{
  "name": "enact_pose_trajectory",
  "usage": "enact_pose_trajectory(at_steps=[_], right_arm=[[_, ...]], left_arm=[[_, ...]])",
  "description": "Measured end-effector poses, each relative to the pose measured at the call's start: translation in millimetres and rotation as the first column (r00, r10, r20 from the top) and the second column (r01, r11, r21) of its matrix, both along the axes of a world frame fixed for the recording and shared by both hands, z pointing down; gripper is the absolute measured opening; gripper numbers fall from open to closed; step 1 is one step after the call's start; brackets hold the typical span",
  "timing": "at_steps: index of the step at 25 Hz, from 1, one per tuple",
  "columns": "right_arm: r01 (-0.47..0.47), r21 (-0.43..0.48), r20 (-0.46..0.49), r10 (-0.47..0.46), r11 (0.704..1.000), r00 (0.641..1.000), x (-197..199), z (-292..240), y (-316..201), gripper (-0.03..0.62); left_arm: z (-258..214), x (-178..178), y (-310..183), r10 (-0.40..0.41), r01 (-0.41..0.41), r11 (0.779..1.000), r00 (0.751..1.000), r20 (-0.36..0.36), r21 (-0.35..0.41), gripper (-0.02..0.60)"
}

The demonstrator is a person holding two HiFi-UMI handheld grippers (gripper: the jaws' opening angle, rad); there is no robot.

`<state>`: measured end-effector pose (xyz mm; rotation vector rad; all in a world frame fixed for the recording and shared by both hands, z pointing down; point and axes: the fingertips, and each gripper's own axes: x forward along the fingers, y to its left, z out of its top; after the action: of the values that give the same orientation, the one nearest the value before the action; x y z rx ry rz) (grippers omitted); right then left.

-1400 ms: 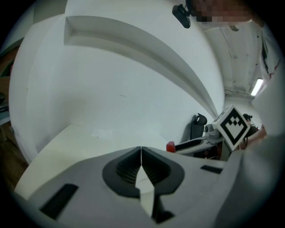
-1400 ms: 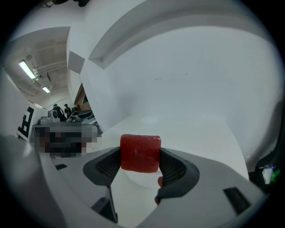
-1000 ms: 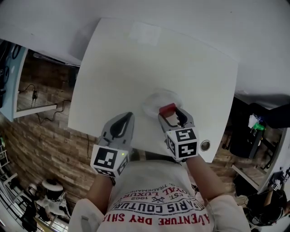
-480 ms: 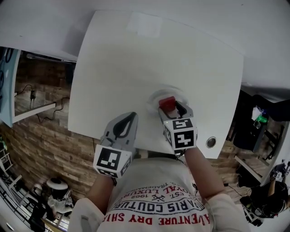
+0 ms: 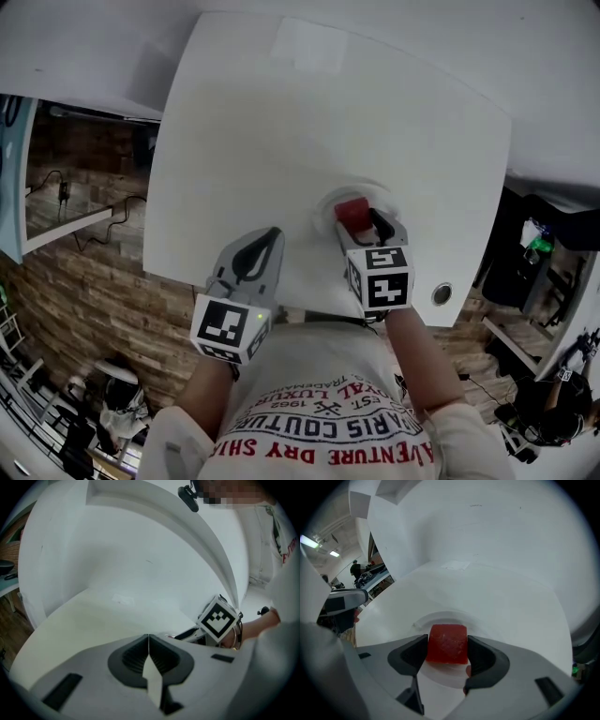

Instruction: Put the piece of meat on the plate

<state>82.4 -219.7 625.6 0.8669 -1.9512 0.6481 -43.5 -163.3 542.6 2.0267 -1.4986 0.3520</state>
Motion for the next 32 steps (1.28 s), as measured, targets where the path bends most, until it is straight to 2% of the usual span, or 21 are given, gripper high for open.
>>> enact_pose_trajectory(at_steps=[10,17,18,21,23,25,29,32], right_arm=[[-0.023,0.016,0.018,0.023,1.0,1.0,0,-4,-4,0.285],[-0.163,0.125,0.161,0.142,0.979,0.977,10,-56,-22,0.286],[-0.186,0.146,0.171,0.16,0.972,0.972,13,-65,-25,0.251],[-0.261,0.193,0.2,0.223,0.946,0.954,27,-90,-30,0.093],[-0.3,0.206,0.219,0.255,0.931,0.942,36,-104,-32,0.038],[-0.318,0.227,0.24,0.264,0.92,0.934,41,-117,-32,0.014],[-0.312,0.276,0.321,0.218,0.909,0.922,43,-151,-27,0.012],[-0.306,0.376,0.367,0.163,0.875,0.916,43,-188,-25,0.012]], left_arm=[[-8,-8,0,0.013,-0.013,1.0,1.0,0.014,0.014,0.006],[-36,-1,-13,0.054,-0.057,0.995,0.998,0.03,0.084,0.006],[-42,-1,-15,0.059,-0.061,0.993,0.998,0.031,0.097,0.006],[-58,4,-18,0.076,-0.08,0.988,0.997,0.033,0.133,0.006],[-69,10,-18,0.092,-0.097,0.983,0.995,0.038,0.157,0.006],[-79,16,-19,0.108,-0.115,0.977,0.993,0.045,0.18,0.006],[-106,28,-22,0.137,-0.148,0.961,0.989,0.063,0.234,0.006],[-131,35,-25,0.152,-0.17,0.941,0.985,0.084,0.291,0.006]])
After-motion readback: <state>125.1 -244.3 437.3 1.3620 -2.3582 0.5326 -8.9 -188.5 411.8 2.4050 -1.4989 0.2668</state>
